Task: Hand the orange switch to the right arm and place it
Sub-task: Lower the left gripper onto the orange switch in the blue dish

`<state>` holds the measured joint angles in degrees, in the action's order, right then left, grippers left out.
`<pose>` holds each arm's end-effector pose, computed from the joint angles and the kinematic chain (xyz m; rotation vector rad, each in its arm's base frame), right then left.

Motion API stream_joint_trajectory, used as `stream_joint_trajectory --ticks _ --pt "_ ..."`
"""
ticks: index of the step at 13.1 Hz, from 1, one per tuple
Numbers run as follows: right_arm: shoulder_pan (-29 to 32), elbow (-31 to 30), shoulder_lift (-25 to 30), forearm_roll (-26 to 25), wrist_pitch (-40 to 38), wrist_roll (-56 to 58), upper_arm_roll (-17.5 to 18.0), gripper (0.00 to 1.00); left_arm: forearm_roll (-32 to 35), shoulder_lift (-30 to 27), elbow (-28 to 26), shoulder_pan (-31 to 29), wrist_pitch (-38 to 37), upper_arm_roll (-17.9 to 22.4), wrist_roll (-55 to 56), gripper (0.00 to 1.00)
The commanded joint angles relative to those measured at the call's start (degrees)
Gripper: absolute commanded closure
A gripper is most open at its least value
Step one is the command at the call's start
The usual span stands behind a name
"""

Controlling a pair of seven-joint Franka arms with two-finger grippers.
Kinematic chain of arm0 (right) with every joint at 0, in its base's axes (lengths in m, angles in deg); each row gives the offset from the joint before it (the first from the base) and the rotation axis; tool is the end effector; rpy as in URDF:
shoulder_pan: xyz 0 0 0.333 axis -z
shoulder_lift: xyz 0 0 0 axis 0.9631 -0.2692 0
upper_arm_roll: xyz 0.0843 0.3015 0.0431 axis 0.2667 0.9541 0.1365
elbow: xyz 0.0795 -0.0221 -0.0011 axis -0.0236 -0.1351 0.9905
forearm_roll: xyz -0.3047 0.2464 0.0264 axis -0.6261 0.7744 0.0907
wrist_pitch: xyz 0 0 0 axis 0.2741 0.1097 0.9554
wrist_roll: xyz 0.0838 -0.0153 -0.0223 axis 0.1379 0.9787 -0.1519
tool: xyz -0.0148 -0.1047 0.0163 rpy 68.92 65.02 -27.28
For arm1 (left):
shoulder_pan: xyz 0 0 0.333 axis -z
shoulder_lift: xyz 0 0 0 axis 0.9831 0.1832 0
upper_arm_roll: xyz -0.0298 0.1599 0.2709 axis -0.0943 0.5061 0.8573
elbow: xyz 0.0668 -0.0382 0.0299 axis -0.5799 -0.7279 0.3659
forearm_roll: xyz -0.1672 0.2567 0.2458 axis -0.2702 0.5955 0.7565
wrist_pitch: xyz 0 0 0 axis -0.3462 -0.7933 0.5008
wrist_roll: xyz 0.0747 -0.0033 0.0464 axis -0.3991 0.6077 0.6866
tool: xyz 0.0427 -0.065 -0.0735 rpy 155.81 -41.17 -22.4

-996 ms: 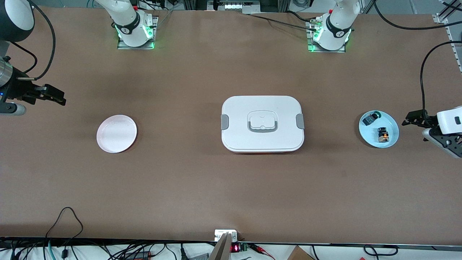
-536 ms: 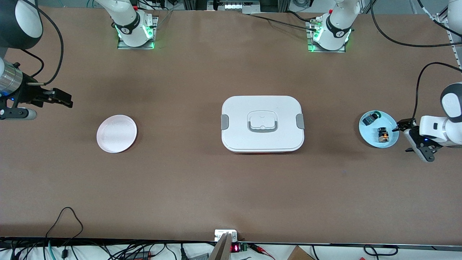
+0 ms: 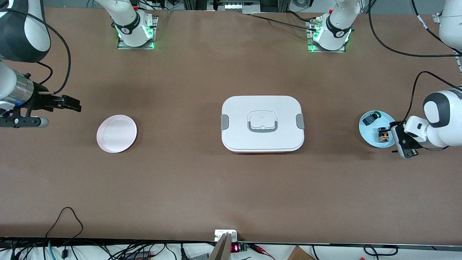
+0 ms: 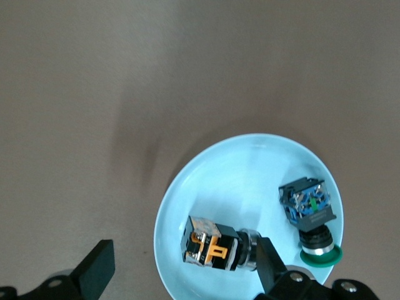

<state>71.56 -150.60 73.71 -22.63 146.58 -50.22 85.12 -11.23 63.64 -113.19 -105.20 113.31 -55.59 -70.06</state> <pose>0.5943 -0.0116 0.4983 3.1227 0.0065 -0.1931 0.6162 0.1830 0.2349 2.3590 -1.8049 -0.1337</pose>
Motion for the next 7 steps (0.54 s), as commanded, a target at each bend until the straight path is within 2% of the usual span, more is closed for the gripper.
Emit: stream_joint_trajectory --ticks 1,5,7 --pt "-0.16 1.08 -1.04 0.84 -0.95 0.84 0.06 0.0 1.5 0.74 -1.31 -1.92 2.43 -0.42 -6.84 0.0" --pt "-2.26 0.9 -1.31 1.62 -1.21 0.75 0.06 0.0 1.5 0.82 -3.94 -3.68 4.37 -0.42 -10.81 0.0" --pt "-2.71 0.99 -0.87 6.0 -1.56 0.84 0.06 0.0 1.42 0.74 -6.49 -4.29 6.83 -0.51 -11.95 0.0"
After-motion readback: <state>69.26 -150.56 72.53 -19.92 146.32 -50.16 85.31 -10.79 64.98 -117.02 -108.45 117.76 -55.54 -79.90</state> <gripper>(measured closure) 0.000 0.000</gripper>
